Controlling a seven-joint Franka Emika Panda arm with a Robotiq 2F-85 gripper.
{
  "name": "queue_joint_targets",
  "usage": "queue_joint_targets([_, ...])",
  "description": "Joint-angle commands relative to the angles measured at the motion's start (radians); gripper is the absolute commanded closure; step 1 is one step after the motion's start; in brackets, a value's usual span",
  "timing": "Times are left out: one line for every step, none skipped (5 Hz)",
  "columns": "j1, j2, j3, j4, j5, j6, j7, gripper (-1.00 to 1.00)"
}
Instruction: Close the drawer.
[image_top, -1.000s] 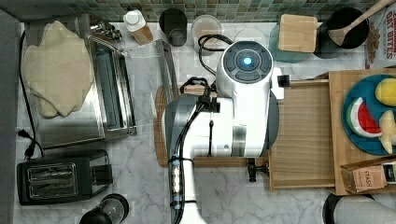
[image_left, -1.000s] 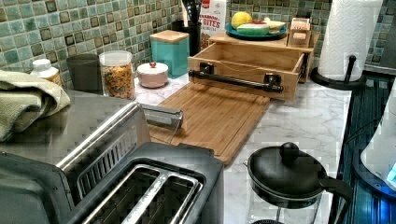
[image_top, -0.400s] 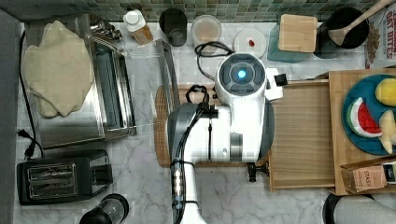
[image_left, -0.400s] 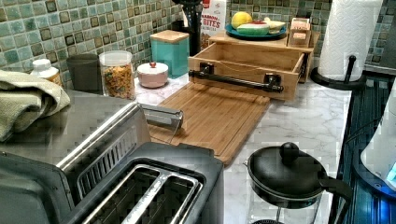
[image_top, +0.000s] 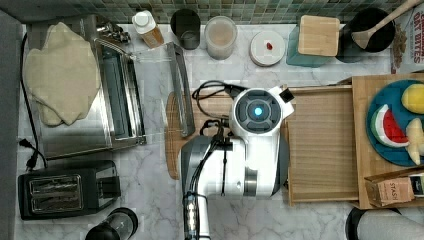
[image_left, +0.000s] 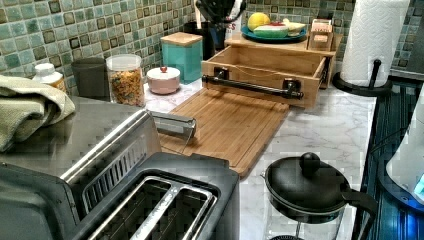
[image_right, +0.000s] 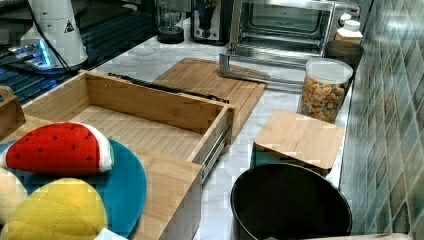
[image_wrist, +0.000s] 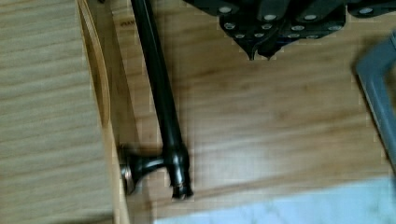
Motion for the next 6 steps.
queue_joint_targets([0.013, -0.038, -0.003, -0.143, 0.03, 0.157, -0.206, 1.0])
queue_joint_targets([0.01, -0.021, -0.008, -0.218, 0.031, 0.263, -0.23, 1.0])
queue_joint_targets([0.01, 0.017, -0.002, -0.251, -0.009, 0.319, -0.169, 1.0])
queue_joint_targets([0.005, 0.04, -0.006, -0.276, -0.001, 0.347, -0.188, 1.0])
queue_joint_targets([0.0, 0.042, -0.014, -0.316, -0.015, 0.395, -0.181, 1.0])
queue_joint_targets([-0.023, 0.063, -0.014, -0.329, -0.043, 0.468, -0.186, 1.0])
